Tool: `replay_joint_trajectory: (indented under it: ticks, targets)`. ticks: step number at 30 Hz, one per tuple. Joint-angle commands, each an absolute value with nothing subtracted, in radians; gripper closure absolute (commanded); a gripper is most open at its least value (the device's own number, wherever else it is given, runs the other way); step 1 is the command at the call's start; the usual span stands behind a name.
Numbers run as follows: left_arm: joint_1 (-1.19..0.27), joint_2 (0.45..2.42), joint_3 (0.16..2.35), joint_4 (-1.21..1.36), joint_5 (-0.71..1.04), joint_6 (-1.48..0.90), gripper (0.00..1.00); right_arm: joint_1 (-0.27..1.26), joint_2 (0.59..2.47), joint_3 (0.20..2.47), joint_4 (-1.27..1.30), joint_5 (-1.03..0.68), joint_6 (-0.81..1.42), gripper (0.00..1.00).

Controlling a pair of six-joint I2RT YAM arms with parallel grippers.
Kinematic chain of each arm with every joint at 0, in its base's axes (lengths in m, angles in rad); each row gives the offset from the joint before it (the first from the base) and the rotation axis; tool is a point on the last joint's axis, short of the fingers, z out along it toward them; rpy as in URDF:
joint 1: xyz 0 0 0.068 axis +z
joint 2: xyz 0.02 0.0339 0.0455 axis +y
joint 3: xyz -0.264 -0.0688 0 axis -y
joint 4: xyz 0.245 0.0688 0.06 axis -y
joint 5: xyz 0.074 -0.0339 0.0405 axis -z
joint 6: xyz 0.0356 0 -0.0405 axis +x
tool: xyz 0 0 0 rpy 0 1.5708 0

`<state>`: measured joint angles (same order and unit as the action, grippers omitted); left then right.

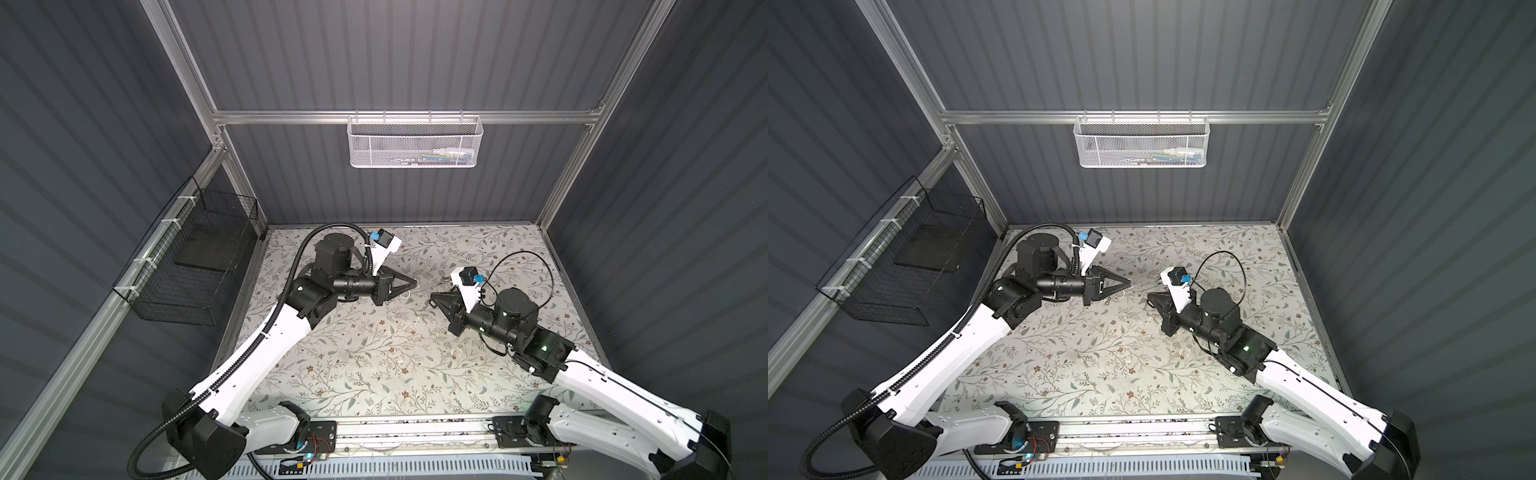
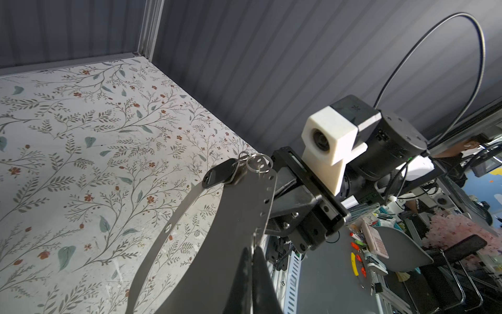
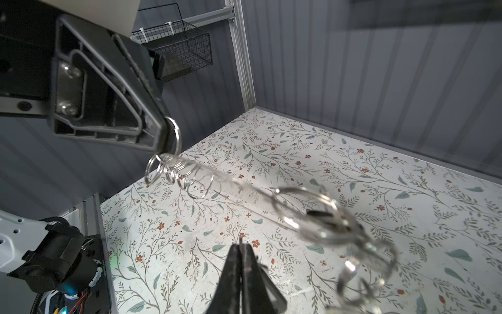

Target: Put the keys on the keyring

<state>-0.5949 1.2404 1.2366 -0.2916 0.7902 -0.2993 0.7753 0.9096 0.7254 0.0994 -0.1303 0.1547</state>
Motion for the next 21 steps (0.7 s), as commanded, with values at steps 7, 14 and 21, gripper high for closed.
replay_joint_trajectory:
  ticks: [7, 14, 21]
  targets:
    - [-0.594, 1.26, 1.262, -0.23, 0.88, -0.339, 1.0, 0.758, 0.89, 0.721, 0.115, -0.137, 0.146, 0.94]
    - [-0.592, 1.257, 1.27, -0.263, 0.847, -0.313, 1.0, 0.749, 0.863, 0.727, 0.087, -0.124, 0.139, 0.94]
    - [-0.594, 1.297, 1.359, -0.554, 0.652, -0.094, 1.0, 0.714, 0.818, 0.806, -0.015, -0.084, 0.104, 0.93]
